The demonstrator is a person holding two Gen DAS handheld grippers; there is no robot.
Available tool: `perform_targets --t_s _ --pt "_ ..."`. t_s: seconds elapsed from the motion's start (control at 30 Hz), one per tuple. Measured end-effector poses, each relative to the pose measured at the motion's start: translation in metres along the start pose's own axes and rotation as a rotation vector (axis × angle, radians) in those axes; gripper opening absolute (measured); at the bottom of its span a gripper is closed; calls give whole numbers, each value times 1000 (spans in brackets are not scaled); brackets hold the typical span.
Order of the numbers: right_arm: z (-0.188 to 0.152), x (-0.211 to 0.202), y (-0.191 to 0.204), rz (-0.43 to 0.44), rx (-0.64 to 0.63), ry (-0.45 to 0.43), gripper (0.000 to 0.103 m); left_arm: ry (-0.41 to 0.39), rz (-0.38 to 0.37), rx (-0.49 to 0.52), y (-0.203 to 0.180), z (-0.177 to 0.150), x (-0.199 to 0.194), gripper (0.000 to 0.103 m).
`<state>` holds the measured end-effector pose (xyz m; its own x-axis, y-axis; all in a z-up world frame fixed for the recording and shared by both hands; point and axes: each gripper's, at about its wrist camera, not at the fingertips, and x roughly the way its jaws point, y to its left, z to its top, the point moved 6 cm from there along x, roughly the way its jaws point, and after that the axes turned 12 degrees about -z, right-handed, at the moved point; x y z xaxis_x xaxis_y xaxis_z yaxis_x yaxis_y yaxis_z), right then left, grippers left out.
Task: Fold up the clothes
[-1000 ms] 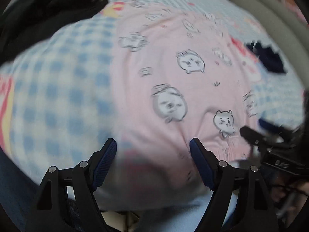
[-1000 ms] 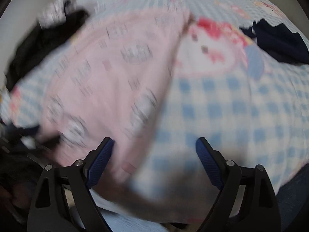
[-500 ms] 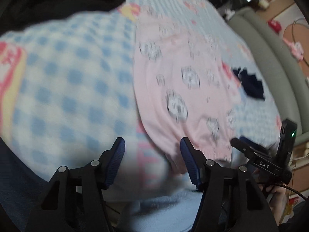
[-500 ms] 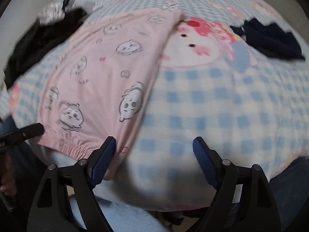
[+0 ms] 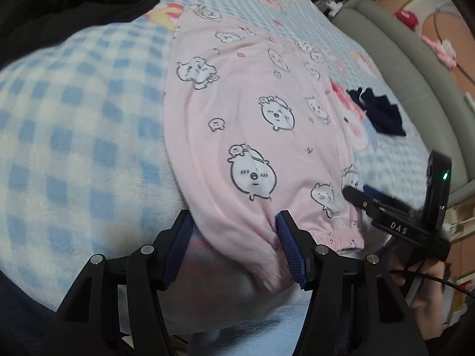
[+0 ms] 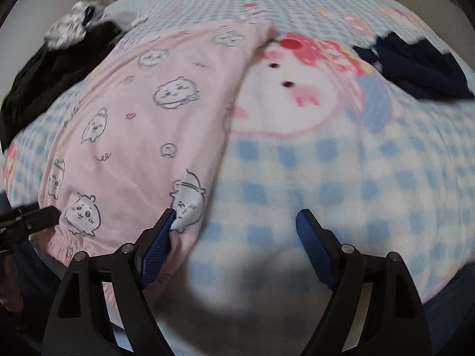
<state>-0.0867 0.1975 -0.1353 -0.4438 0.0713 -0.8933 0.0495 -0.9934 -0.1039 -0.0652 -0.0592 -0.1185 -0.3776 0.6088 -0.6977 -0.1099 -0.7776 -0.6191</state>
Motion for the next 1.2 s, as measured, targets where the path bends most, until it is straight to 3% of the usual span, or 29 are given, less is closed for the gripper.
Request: perform_targets --t_s 0.43,0.7,0.87,1.0,1.2 --pt "-6 -14 -4 -71 7 20 82 5 6 12 1 -2 6 62" --pt "3 -31 -6 -52 -1 14 83 -26 2 30 -2 8 -11 63" --pt "40 -42 -7 -11 -31 -41 83 -100 83 113 1 59 -32 60" --pt "86 -36 -6 12 -28 -64 83 -143 94 88 19 106 -30 55" --pt "129 0 -2 62 -17 -21 83 -173 103 47 43 164 -10 51"
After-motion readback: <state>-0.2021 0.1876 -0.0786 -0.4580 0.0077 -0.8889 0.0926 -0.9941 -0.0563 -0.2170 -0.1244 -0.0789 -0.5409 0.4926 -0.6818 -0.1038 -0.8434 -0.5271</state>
